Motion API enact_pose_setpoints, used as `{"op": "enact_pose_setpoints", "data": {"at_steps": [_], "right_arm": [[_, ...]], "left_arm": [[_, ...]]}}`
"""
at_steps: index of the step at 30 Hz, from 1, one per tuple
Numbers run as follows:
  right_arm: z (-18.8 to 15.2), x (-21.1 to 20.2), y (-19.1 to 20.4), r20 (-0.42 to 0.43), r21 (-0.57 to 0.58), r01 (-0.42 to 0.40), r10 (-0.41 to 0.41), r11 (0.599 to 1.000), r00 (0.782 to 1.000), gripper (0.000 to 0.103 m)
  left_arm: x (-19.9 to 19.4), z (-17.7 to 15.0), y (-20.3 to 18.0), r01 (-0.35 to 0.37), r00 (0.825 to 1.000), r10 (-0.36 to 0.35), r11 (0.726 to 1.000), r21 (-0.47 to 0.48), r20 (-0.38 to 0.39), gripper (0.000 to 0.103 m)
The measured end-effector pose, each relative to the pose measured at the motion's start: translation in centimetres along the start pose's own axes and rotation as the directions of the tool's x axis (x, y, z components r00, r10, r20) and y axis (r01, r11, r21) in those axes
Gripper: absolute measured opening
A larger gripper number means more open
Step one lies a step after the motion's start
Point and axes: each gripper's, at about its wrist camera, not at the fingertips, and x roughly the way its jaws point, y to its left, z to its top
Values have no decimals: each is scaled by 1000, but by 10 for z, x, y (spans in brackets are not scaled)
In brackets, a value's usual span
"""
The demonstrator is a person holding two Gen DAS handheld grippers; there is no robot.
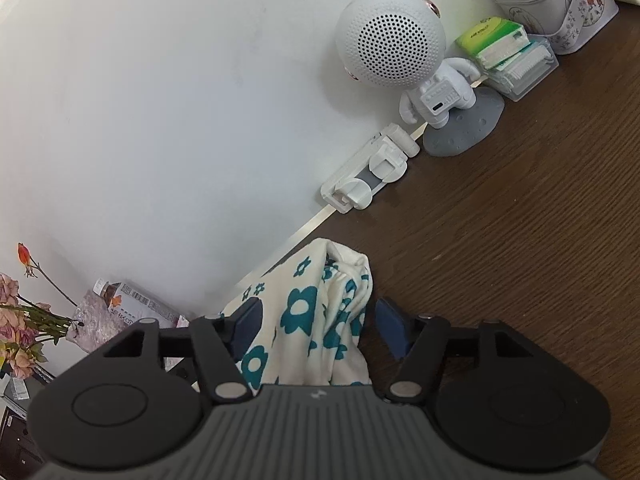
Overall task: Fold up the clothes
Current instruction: 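Lower the bundle onto the table by the wall with both grippers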
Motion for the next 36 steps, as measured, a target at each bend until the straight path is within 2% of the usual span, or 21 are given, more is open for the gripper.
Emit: {"op": "enact_pose_setpoints", "data": {"at_steps": [6,11,12,16,18,20,23,25,29,36], "right_arm": [[-2,0,12,8,-68,58,-57,996,998,73],[-3,-5,25,83,-173,176,-164,969,983,72],[-3,-7,26,94,-186,191,-176,964,980,69],[-3,-7,27,86,-203,212,-198,956,976,38],[-5,-4,28,75,-213,220,-208,952,975,31],[-8,0,31,72,-242,239,-228,941,971,30],[-10,2,32,75,-261,253,-242,931,967,30],[-9,0,30,77,-249,245,-233,937,969,32],[-8,-7,29,96,-224,233,-217,946,972,41],[-16,-17,43,111,-303,201,-175,931,978,77]], "left_arm": [[-10,2,5,-60,997,61,998,-21,37,89],[-15,3,5,-122,989,124,992,-22,79,86],[-14,3,5,-134,988,135,991,-17,79,80],[-13,0,2,-147,987,146,989,6,72,66],[-13,0,-1,-156,985,154,987,28,76,63],[-11,0,-4,-172,983,168,984,47,79,62],[-10,0,-1,-167,984,165,986,25,74,65],[-11,2,1,-164,984,163,986,6,74,70],[-22,2,-5,-186,978,181,982,45,105,78],[-33,-9,-32,-229,966,194,950,213,174,98]]}}
